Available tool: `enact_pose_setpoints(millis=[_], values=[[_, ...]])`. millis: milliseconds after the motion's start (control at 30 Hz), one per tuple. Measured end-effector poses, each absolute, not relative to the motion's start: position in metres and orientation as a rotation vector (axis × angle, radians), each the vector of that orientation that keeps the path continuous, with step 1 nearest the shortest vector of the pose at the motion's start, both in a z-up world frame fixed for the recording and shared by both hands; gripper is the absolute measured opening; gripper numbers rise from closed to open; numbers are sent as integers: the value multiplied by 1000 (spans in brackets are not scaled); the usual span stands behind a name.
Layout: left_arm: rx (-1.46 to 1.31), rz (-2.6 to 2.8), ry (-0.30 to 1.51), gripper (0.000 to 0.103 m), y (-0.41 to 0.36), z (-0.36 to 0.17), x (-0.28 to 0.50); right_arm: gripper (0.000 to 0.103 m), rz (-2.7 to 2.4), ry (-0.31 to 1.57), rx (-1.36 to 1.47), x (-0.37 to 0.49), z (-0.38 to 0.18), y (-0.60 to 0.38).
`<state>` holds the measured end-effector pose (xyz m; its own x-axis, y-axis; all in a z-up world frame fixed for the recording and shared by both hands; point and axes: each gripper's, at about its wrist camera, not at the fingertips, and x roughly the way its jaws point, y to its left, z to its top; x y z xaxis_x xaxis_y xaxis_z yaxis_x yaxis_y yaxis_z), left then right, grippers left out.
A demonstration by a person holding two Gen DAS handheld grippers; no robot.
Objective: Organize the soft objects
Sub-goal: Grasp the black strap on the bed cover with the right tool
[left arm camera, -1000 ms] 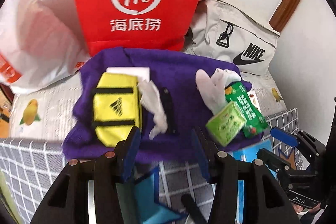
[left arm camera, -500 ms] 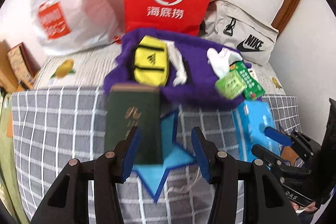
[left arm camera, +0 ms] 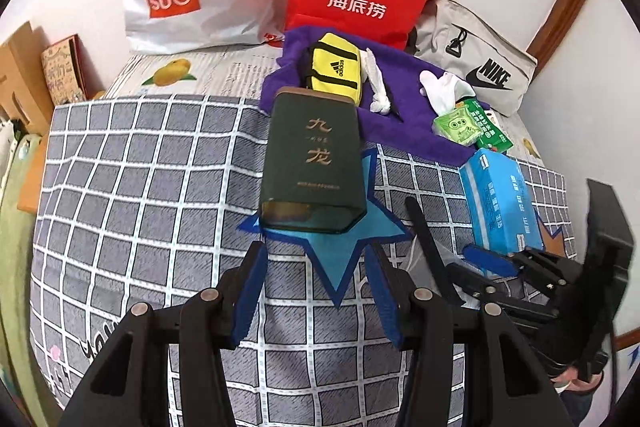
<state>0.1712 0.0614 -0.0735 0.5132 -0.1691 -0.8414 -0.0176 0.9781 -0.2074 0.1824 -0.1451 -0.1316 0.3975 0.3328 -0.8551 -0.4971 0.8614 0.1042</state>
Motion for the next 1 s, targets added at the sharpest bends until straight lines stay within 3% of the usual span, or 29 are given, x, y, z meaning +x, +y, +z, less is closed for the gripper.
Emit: enact_pose_setpoints(millis=[567, 633, 800, 1000], values=[[-252, -146, 1057, 48, 63, -93, 184, 29, 459, 1115, -284, 198, -164, -128], [-257, -151, 1053, 48, 64, -93, 186, 21, 454, 1106, -280, 199, -164, -129], [-268, -162, 1057, 48, 64, -97, 190, 15, 497, 1092, -311, 193, -158, -126], [-261, -179, 1069, 48, 62, -101, 191, 22, 466, 1131, -262, 200, -164, -127]])
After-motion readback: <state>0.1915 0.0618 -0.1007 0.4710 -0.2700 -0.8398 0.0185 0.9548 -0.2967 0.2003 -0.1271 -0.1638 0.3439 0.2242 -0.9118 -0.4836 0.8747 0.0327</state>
